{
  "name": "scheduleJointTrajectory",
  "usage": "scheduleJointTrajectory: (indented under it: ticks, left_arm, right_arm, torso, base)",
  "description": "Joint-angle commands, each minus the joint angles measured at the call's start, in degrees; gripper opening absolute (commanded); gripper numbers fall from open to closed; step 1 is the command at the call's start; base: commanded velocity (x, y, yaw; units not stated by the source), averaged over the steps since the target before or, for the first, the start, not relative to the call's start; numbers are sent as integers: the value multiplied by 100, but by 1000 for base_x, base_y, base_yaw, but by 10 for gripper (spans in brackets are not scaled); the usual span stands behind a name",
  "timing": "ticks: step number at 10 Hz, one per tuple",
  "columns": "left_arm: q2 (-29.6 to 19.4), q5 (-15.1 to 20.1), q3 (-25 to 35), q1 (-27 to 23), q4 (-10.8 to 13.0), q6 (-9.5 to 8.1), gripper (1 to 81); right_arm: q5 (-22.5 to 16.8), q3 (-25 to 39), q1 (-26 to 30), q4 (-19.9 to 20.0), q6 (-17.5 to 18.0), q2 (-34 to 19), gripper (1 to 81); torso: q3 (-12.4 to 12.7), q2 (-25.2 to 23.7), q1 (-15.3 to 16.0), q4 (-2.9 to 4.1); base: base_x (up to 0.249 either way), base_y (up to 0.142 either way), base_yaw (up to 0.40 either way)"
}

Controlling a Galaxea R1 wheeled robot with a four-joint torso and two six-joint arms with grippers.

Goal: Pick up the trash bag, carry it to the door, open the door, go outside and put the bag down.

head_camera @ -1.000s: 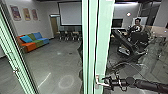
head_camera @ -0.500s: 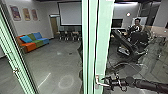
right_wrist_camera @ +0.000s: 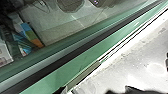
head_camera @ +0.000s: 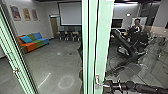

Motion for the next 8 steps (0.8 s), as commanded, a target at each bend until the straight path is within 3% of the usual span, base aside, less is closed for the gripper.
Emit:
scheduleJointTrajectory:
  ticks: [1,4,6,8]
  left_arm:
    - [-38,336,-36,-268,-1,39,10]
    - [111,344,-255,-269,-1,48,10]
    - [146,344,-352,-268,-1,48,10]
    - [146,344,-379,-269,8,48,10]
  right_arm:
    - [-607,589,192,-468,389,-438,811]
    - [-528,975,-2,-555,397,-842,811]
    - [-266,983,-309,-836,389,-781,811]
    - [26,1415,-468,-1057,389,-1080,811]
  torso:
    - [0,0,0,0]
    - [0,2,5,0]
    - [0,2,7,0]
    - [0,2,7,0]
  base:
    - [0,0,0]
    - [0,0,0]
    - [0,0,0]
    - [0,0,0]
